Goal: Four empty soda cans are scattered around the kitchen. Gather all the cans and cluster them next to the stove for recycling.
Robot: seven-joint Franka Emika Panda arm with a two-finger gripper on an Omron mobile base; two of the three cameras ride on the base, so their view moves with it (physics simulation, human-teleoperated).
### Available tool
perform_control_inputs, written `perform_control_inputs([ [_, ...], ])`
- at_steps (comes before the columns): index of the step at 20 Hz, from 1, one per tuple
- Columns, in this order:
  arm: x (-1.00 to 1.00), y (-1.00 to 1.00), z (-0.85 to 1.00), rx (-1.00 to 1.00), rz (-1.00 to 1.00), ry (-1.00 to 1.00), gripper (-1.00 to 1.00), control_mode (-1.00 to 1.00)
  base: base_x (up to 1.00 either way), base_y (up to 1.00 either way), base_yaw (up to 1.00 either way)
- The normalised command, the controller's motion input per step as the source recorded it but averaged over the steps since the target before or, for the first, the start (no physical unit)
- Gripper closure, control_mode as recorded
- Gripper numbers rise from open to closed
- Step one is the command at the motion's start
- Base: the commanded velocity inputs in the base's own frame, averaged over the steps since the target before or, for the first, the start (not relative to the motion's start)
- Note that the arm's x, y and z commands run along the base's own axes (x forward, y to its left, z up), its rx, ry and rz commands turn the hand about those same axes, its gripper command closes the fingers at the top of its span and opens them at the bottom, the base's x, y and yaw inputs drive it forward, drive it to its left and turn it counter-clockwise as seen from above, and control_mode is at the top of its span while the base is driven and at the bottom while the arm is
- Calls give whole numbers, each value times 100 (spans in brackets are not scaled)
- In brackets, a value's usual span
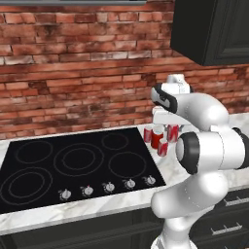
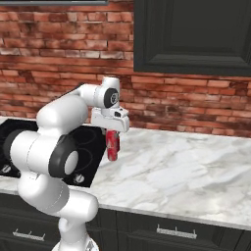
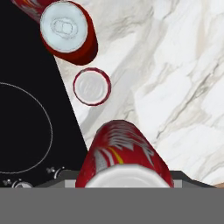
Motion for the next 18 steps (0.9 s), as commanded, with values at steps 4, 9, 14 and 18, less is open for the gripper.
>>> perform_control_inputs([
  [4,0,0,0,0,0,0,100,100,5,9,0],
  [9,2,6,-28,0,1,5,100,-100,0,0,0],
  [14,0,0,-31,0,2,1,100,-100,0,0,0],
  [18,0,0,-25,0,2,4,100,-100,0,0,0],
])
